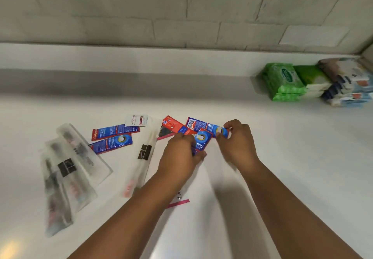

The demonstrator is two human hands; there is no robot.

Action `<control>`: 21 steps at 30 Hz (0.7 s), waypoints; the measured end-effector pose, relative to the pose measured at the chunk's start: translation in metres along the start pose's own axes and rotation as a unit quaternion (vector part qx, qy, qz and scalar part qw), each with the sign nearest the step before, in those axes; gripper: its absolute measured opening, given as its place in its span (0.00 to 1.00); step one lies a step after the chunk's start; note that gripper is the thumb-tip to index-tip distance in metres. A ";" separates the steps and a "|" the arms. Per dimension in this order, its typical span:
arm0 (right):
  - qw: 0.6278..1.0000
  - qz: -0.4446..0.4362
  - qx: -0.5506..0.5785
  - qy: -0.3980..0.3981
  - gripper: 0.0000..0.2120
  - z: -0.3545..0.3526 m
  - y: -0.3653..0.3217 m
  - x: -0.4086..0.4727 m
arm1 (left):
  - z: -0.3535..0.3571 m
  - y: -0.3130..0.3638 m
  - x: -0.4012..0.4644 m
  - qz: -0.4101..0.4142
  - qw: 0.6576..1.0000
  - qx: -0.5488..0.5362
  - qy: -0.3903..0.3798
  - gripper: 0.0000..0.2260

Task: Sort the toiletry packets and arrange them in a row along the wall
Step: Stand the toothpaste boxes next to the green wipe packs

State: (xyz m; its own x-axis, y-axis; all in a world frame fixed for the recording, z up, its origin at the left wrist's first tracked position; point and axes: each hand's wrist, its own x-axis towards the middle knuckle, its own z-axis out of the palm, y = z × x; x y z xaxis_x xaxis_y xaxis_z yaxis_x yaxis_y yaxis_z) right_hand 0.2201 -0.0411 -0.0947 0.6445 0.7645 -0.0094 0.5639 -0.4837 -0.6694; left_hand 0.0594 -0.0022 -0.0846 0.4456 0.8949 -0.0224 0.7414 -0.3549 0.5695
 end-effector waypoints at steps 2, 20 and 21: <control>1.000 0.001 0.001 -0.002 0.14 0.001 0.001 -0.001 | 0.004 0.002 0.003 0.007 0.999 0.048 0.000 0.22; 0.999 0.015 0.046 0.009 0.13 0.005 0.011 0.001 | -0.004 0.011 0.004 0.051 0.993 0.101 0.010 0.09; 0.999 0.019 0.050 0.006 0.12 0.004 0.012 0.001 | -0.005 0.009 0.003 0.047 0.995 0.090 0.007 0.09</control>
State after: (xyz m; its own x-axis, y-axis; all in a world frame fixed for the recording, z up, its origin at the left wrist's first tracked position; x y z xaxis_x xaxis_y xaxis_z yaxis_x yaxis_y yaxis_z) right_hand 0.2248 -0.0444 -0.1055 0.6706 0.7413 -0.0280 0.4851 -0.4668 -0.7395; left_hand 0.0647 -0.0010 -0.0751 0.5113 0.8586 0.0364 0.7752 -0.4790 0.4118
